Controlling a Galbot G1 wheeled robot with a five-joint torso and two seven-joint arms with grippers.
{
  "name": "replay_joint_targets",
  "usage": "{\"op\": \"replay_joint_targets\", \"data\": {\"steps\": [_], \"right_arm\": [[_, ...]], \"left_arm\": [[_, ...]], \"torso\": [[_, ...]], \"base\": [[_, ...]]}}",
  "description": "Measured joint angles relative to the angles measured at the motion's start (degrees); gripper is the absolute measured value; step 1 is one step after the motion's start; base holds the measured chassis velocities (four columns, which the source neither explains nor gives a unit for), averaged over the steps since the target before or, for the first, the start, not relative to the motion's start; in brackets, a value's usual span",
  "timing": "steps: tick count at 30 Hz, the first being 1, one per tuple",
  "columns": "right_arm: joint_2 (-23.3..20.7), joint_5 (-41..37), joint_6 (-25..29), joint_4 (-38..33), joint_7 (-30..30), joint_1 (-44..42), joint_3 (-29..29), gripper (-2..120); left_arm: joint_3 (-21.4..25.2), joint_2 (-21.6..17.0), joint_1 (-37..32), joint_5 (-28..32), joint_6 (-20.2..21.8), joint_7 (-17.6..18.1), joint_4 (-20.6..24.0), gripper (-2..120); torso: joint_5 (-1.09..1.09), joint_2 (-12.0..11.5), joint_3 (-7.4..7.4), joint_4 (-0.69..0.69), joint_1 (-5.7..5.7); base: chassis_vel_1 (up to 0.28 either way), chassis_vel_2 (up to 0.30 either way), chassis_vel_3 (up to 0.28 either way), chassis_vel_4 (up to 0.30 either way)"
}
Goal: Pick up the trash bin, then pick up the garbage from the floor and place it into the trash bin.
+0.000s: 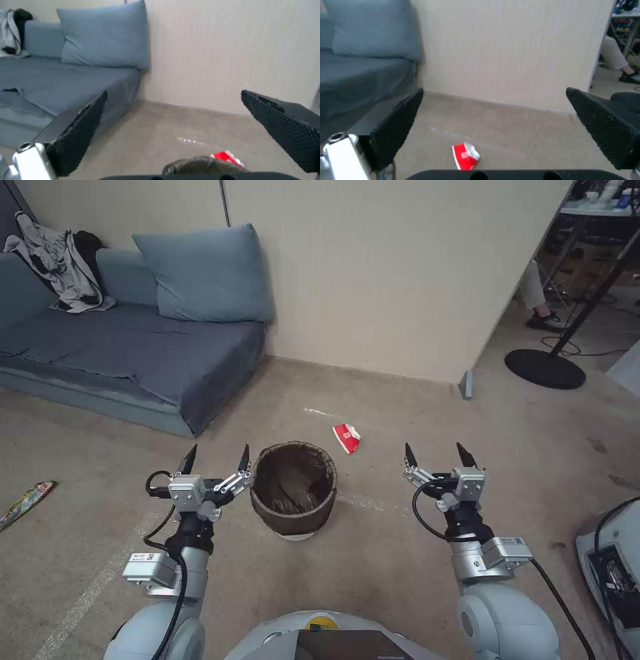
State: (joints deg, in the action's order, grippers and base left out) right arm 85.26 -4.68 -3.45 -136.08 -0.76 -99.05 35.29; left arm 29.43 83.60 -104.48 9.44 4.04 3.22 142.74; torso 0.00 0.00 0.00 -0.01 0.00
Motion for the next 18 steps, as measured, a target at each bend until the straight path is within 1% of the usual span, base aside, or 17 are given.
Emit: {"op": "replay_joint_targets", "data": {"steps": [2, 3, 7, 8, 10, 12, 13, 14, 16, 17, 18], "right_arm": [[-1.50, -0.98, -0.80, 0.56, 0.30, 0.47, 0.28, 100], [-1.50, -0.98, -0.80, 0.56, 0.30, 0.47, 0.28, 100], [-3.51, -2.47, -1.75, 1.91, 1.04, 0.84, 0.55, 100], [-3.51, -2.47, -1.75, 1.91, 1.04, 0.84, 0.55, 100], [-3.82, -2.47, -1.74, 2.69, 1.12, 1.07, 0.55, 100], [-3.87, -2.34, -1.62, 3.42, 1.14, 1.31, 0.49, 100], [-3.87, -2.34, -1.62, 3.42, 1.14, 1.31, 0.49, 100], [-3.83, -1.99, -1.29, 3.84, 1.14, 1.37, 0.47, 100], [-3.73, -1.47, -0.71, 4.28, 1.14, 1.35, 0.48, 100], [-3.70, -1.28, -0.43, 4.50, 1.14, 1.31, 0.57, 100], [-3.70, -1.28, -0.43, 4.50, 1.14, 1.31, 0.57, 100]], "left_arm": [[0.84, -2.18, 1.18, 2.14, 1.98, 0.53, -0.22, 100], [0.84, -2.18, 1.18, 2.14, 1.98, 0.53, -0.22, 100], [1.04, -6.36, 3.13, 6.76, 5.84, 1.95, -1.31, 100], [1.04, -6.36, 3.13, 6.76, 5.84, 1.95, -1.31, 100], [0.69, -8.20, 4.05, 9.43, 9.04, 2.55, -1.46, 100], [0.17, -10.17, 5.63, 13.43, 13.46, 3.59, -1.50, 100], [0.17, -10.17, 5.63, 13.43, 13.46, 3.59, -1.50, 100], [-0.15, -11.51, 7.16, 15.65, 16.17, 4.50, -1.95, 100], [-0.50, -13.33, 10.04, 17.40, 17.97, 4.96, -3.82, 100], [-0.66, -14.08, 11.51, 17.84, 18.33, 5.04, -4.83, 100], [-0.66, -14.08, 11.51, 17.84, 18.33, 5.04, -4.83, 100]], "torso": [[0.00, 0.00, 0.00, 0.00, 0.00], [0.00, 0.00, 0.00, 0.00, 0.00], [-0.01, 0.00, 0.00, 0.01, 0.00], [-0.01, 0.00, 0.00, 0.01, 0.00], [0.00, 0.00, 0.00, 0.01, 0.00], [-0.01, 0.00, 0.00, 0.01, 0.00], [-0.01, 0.00, 0.00, 0.01, 0.00], [0.01, 0.00, 0.00, 0.01, 0.00], [-0.01, 0.00, 0.00, 0.01, 0.00], [-0.01, 0.00, 0.01, 0.00, 0.00], [-0.01, 0.00, 0.01, 0.00, 0.00]], "base": [[0.000, 0.000, 0.000, 0.000], [0.000, 0.000, 0.000, 0.000], [0.000, 0.000, 0.000, 0.000], [0.000, 0.000, 0.000, 0.000], [0.000, 0.000, 0.000, 0.000], [0.000, 0.000, 0.000, 0.000], [0.000, 0.000, 0.000, 0.000], [0.000, 0.000, 0.000, 0.000], [0.000, 0.000, 0.000, 0.000], [0.000, 0.000, 0.000, 0.000], [0.000, 0.000, 0.000, 0.000]]}}
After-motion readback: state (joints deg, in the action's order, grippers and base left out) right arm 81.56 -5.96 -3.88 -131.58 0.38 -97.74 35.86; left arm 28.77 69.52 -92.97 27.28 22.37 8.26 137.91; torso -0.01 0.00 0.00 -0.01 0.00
